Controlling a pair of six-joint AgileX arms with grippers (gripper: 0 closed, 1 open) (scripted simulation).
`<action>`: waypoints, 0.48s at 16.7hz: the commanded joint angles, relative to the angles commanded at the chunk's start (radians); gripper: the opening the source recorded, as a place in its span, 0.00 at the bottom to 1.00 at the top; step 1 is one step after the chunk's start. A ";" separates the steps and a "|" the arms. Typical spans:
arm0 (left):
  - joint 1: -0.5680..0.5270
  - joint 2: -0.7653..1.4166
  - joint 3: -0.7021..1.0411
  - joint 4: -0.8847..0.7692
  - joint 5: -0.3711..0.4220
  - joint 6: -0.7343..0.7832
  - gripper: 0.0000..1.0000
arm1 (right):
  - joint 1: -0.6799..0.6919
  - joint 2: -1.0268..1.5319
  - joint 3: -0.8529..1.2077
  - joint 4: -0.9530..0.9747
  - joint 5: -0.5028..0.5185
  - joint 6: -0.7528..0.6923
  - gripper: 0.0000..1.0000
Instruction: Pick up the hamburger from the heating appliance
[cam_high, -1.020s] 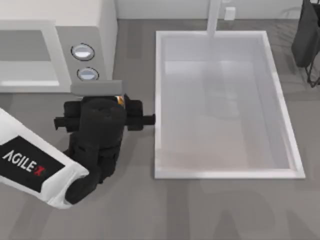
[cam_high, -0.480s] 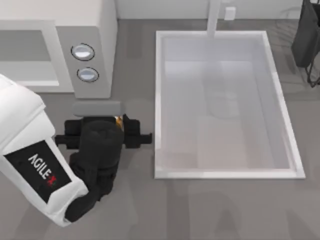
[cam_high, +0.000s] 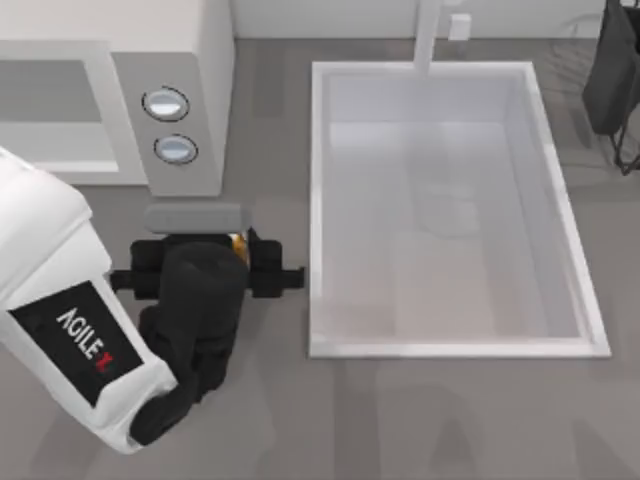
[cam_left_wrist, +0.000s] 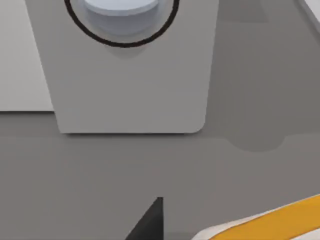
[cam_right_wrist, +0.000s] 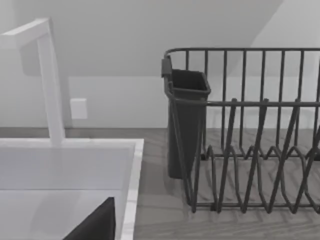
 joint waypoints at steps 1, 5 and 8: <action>0.000 0.000 0.000 0.000 0.000 0.000 0.68 | 0.000 0.000 0.000 0.000 0.000 0.000 1.00; 0.000 0.000 0.000 0.000 0.000 0.000 0.98 | 0.000 0.000 0.000 0.000 0.000 0.000 1.00; 0.000 0.000 0.000 0.000 0.000 0.000 1.00 | 0.000 0.000 0.000 0.000 0.000 0.000 1.00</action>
